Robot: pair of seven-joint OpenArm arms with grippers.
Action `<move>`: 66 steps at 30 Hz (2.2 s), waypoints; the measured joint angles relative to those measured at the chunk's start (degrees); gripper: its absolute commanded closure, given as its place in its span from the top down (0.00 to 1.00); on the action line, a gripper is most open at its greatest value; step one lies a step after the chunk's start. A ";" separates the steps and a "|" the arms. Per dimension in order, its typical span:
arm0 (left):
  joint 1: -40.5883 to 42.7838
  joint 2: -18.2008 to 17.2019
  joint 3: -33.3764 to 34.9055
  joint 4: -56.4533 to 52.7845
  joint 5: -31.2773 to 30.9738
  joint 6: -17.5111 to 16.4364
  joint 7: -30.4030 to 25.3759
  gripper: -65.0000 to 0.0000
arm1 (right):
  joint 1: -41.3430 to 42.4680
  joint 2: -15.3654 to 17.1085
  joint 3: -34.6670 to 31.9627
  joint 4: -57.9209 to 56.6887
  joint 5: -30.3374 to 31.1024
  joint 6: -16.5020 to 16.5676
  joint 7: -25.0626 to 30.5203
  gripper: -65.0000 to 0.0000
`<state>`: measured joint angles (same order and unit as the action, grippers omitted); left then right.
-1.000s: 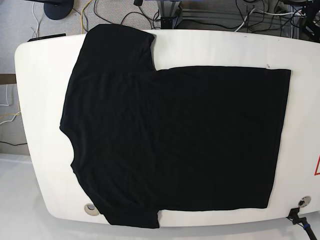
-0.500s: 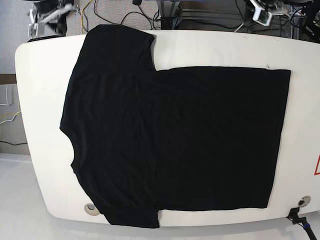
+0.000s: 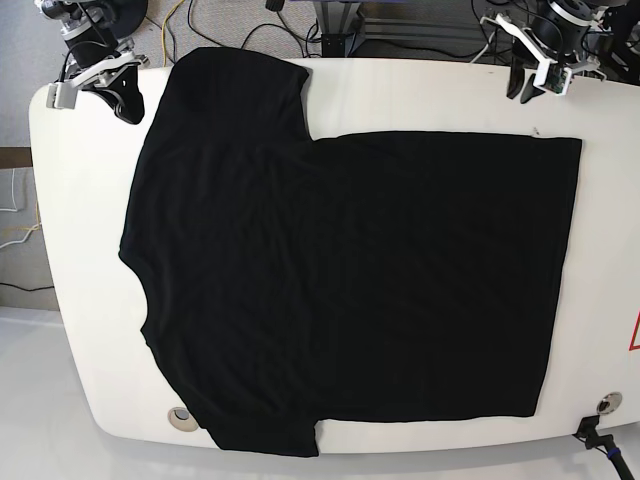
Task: Fold the T-shirt properly
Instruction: 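Move both grippers down toward the shoulder edge of the black T-shirt, then lower both open grippers onto the shirt's shoulder edge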
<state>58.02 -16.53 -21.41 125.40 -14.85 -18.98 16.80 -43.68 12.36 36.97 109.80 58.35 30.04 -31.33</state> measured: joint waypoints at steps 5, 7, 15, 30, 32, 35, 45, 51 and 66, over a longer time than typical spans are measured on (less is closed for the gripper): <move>-2.34 0.02 -5.25 0.07 -1.64 -0.44 1.68 0.27 | 3.50 0.02 1.57 -1.68 0.07 -0.90 -3.61 0.00; -2.64 -0.48 -5.97 0.07 -2.62 -1.18 1.66 0.26 | 5.09 0.35 1.57 -1.51 0.61 -0.83 -3.41 0.01; -5.29 -3.41 -4.66 -1.66 -7.17 -5.31 1.55 0.19 | 9.53 0.00 2.01 -1.92 0.33 -4.22 -4.57 0.23; -13.46 -4.48 -5.16 -5.07 -9.20 -6.43 2.03 0.26 | 18.53 0.37 2.75 -6.51 -1.33 -6.03 -8.04 0.21; -14.56 -4.63 -5.70 -5.92 -8.94 -6.36 1.97 0.26 | 18.60 0.35 3.10 -6.91 -1.36 -6.03 -8.87 0.22; -14.45 -4.59 -6.03 -6.47 -8.74 -6.19 2.03 0.26 | 18.71 0.35 3.08 -6.91 -0.94 -5.79 -9.33 0.24; -16.96 -4.50 -5.97 -8.59 -8.76 -6.38 2.93 0.27 | 17.92 -1.25 3.06 -7.76 0.20 -5.62 -11.41 0.30; -16.79 -4.13 -5.86 -8.59 -8.79 -6.40 2.93 0.28 | 17.75 -1.42 3.06 -8.33 0.13 -5.62 -12.41 0.31; -17.07 -3.98 -5.55 -8.74 -8.79 -6.58 4.02 0.27 | 18.99 -1.57 3.50 -16.24 -1.88 -5.62 -15.26 0.25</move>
<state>40.95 -20.51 -26.96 116.66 -23.64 -25.56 20.82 -24.69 10.79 40.47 93.56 56.47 24.43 -46.59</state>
